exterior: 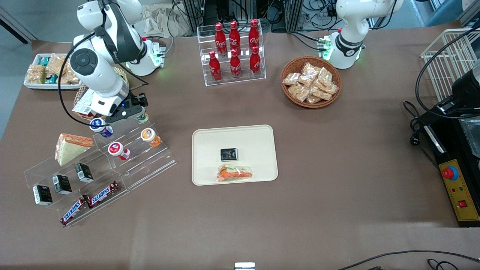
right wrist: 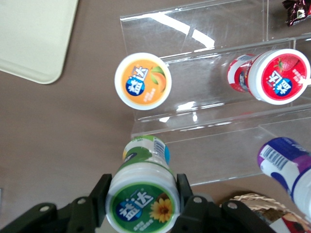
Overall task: Place green gum on tray
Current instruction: 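Lift the green gum bottle and carry it toward the cream tray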
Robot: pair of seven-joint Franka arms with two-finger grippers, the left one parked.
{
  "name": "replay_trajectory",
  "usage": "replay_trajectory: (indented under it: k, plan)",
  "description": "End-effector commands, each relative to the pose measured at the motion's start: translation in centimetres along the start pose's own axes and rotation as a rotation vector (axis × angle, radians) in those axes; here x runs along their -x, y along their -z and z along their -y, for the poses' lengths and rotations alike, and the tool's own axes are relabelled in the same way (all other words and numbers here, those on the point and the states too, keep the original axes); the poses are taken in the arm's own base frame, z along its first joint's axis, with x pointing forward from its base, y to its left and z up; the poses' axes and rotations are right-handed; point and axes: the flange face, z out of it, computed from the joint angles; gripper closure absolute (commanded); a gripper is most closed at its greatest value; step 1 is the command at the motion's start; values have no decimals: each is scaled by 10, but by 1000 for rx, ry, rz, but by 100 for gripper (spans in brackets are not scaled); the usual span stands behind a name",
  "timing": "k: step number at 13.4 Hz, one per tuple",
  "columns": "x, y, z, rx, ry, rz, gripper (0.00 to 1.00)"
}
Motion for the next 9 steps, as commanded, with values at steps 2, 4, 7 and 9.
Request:
replay_trajectory:
  k: [2,4,7,9]
  plan:
    - [-9,33,37,-40,-96,-11,82]
    - [-14,42,66,-37,-115,-22,82]
    - [-30,47,99,-73,-173,-21,82]
    - [-47,39,127,-82,-225,-3,82]
